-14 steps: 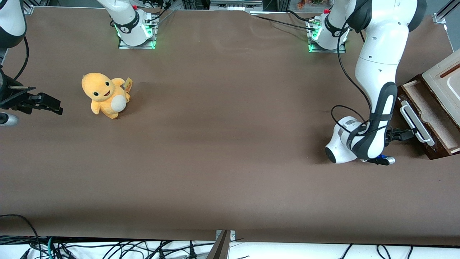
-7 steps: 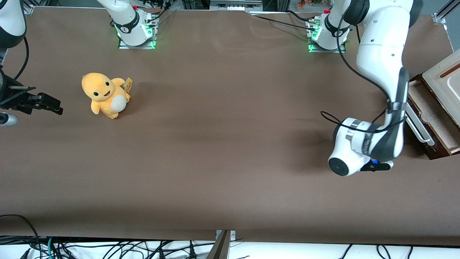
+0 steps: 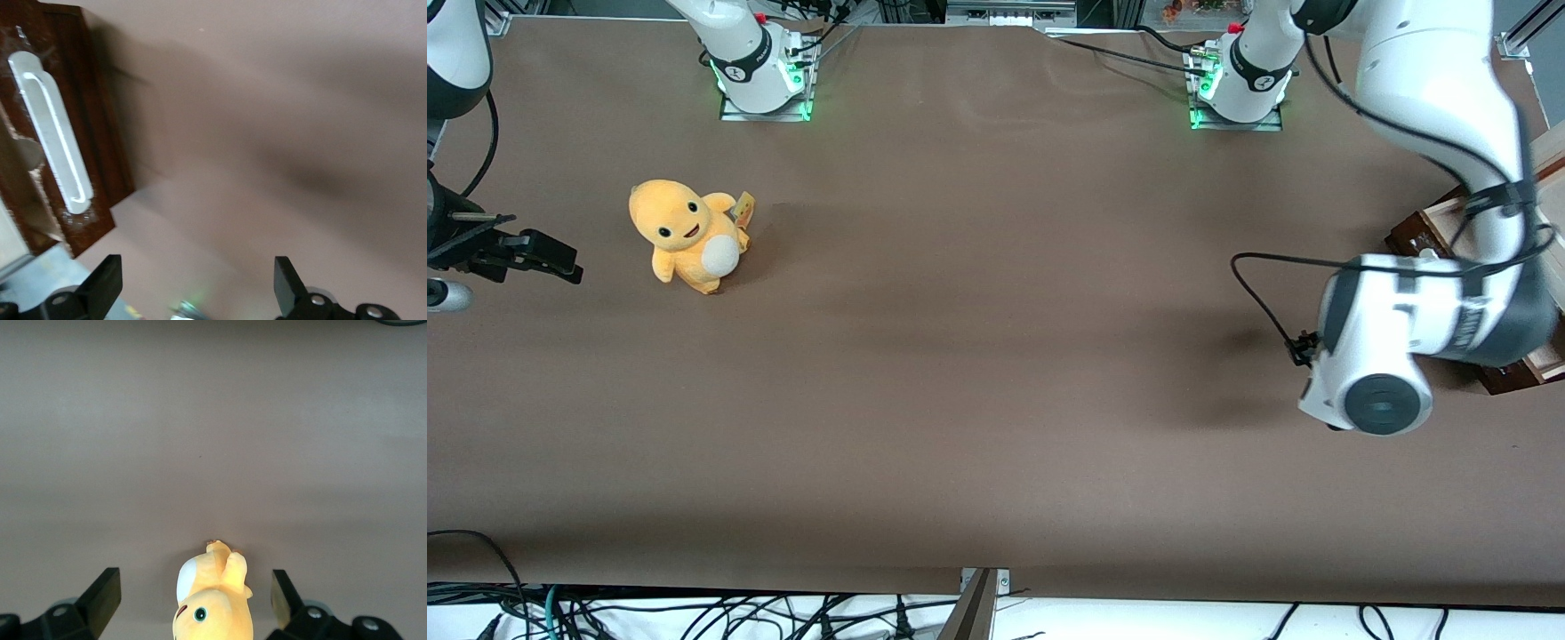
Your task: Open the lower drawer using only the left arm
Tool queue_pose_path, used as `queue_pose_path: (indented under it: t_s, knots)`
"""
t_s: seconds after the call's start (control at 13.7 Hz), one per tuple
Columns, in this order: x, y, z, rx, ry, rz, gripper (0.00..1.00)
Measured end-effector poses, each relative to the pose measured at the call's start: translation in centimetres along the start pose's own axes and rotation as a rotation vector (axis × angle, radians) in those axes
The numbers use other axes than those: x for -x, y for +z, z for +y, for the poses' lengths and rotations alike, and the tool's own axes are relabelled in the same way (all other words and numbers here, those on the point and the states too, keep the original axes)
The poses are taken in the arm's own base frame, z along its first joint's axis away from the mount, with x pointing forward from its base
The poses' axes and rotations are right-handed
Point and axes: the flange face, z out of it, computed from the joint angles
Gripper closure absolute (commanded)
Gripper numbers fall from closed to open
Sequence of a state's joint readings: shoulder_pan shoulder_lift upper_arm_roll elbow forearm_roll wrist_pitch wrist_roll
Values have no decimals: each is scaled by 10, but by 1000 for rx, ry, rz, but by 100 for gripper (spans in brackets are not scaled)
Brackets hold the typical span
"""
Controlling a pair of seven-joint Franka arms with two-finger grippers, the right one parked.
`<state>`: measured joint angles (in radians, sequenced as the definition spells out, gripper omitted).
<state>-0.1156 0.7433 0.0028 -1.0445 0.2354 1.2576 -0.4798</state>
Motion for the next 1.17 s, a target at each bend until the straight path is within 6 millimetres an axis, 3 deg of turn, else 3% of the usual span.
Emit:
queue_pose_path:
  t_s: [0.29, 0.58, 0.73, 0.95, 1.17]
  knots:
    - [14, -61, -71, 198, 255, 146, 0]
    - [62, -102, -115, 344, 414, 332, 0]
    - [90, -111, -134, 363, 427, 375, 0]
    - [122, -111, -140, 363, 441, 377, 0]
    - [124, -100, -136, 359, 447, 352, 0]
